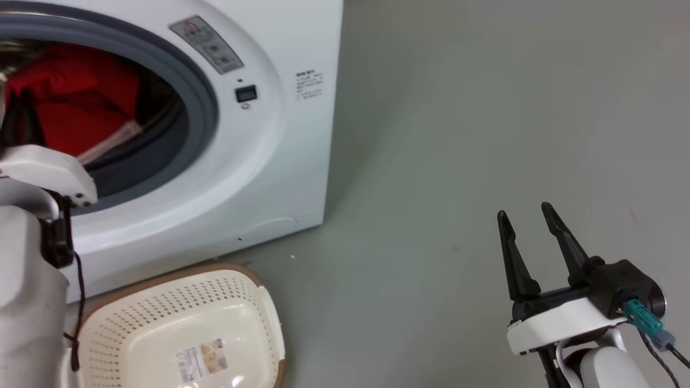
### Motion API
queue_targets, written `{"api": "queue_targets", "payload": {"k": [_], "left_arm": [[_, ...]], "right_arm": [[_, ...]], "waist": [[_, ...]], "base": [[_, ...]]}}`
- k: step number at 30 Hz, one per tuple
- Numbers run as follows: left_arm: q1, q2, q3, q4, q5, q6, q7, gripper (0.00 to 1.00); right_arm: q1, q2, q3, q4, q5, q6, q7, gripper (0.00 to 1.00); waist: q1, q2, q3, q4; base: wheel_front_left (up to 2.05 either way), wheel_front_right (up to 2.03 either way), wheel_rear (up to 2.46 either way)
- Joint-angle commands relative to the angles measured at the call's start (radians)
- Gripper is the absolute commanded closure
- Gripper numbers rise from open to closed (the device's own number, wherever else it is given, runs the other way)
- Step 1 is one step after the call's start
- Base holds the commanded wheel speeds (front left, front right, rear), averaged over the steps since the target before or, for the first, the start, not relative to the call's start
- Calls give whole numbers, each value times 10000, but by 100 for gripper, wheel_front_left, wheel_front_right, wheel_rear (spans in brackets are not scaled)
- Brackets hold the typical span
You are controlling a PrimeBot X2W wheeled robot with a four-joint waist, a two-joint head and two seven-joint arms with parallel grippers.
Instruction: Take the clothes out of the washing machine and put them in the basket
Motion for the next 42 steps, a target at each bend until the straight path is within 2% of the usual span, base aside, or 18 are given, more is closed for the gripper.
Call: {"api": "queue_targets", "payload": {"k": [1, 2, 3, 8, 16, 22, 26, 32, 42], "left_arm": [[182, -36, -7, -111, -48, 36, 16, 100], [389, -89, -45, -394, -61, 70, 139, 100], [938, -207, -124, -1359, -100, 239, 514, 100], [1901, -321, -217, -3395, -196, 606, 1315, 100], [3919, -458, -237, -6875, -205, 1473, 2357, 100], [5553, -766, -344, -8524, -205, 2068, 2610, 100], [6414, -1051, -508, -8706, -336, 2235, 2558, 100], [6976, -1562, -830, -7775, -575, 2161, 2169, 100], [5853, -2434, -1291, -4895, -886, 1466, 843, 100]], "right_arm": [[117, -4, -14, -61, -96, -7, 5, 0], [192, -5, -59, -116, -101, -7, 73, 0], [390, -5, -178, -261, -140, -7, 207, 0], [640, -4, -367, -484, -161, -8, 399, 0], [925, -2, -595, -755, -228, -7, 576, 0], [1043, -2, -724, -931, -354, -7, 711, 0], [1048, -2, -750, -1082, -431, -7, 809, 0], [742, -2, -641, -1280, -537, -7, 882, 0], [143, -2, -475, -1503, -578, -7, 851, 0]], "waist": [[1, 0, -469, 408], [1, 0, -573, 481], [1, 0, -838, 682], [1, 0, -1137, 988], [1, 0, -1535, 1598], [1, 0, -1601, 2152], [1, 0, -1463, 2509], [1, 0, -988, 2722], [1, 0, 567, 2335]], "base": [[0, 0, 0], [0, 0, 0], [0, 0, 0], [0, 0, 0], [0, 0, 0], [0, 0, 0], [0, 0, 0], [0, 0, 0], [0, 0, 0]]}}
